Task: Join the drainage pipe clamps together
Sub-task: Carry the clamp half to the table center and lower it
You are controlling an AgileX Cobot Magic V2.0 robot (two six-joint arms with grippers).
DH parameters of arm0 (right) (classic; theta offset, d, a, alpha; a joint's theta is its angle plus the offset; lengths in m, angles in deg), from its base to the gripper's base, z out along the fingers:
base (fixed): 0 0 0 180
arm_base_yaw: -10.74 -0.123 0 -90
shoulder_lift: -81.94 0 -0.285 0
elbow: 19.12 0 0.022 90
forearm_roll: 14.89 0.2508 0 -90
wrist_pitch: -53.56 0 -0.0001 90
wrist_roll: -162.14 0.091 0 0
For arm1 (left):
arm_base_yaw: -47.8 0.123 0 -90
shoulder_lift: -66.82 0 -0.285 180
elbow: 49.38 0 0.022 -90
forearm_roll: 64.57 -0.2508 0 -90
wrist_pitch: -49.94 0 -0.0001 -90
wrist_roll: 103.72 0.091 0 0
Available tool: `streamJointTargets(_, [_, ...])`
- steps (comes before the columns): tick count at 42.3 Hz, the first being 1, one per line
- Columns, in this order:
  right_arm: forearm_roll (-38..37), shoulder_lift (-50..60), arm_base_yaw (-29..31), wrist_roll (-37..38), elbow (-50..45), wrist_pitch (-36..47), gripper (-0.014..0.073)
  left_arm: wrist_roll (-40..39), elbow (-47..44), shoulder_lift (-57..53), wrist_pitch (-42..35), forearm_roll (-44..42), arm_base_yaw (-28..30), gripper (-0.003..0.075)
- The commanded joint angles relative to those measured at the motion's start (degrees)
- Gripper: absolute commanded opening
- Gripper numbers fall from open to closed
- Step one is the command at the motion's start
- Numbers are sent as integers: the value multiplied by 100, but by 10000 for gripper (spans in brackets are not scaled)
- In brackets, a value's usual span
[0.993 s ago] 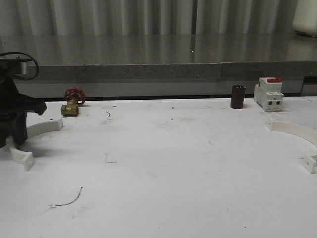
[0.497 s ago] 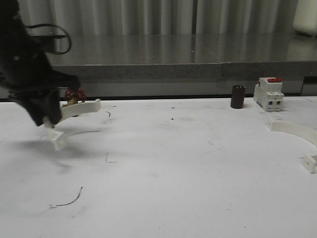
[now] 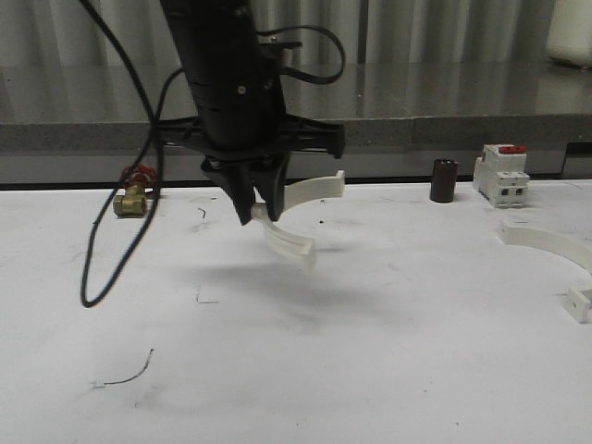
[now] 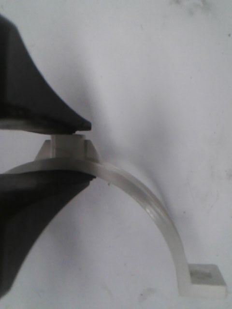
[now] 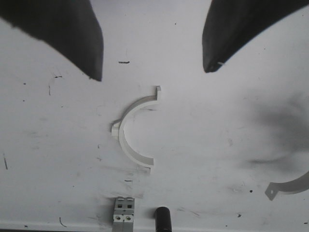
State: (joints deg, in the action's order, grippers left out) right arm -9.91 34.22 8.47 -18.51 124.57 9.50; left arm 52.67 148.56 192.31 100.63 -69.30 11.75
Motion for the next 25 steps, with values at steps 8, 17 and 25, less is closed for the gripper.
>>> streamJointTargets(8, [-22, -27, 35, -48, 200, 342, 477, -810, 706, 279, -3, -93, -194, 106])
streamJointTargets(17, [-22, -27, 35, -48, 200, 342, 477, -1228, 784, 540, 269, -93, -197, 106])
streamJointTargets(25, [-22, -27, 35, -48, 200, 342, 477, -1378, 784, 588, 294, -71, -197, 106])
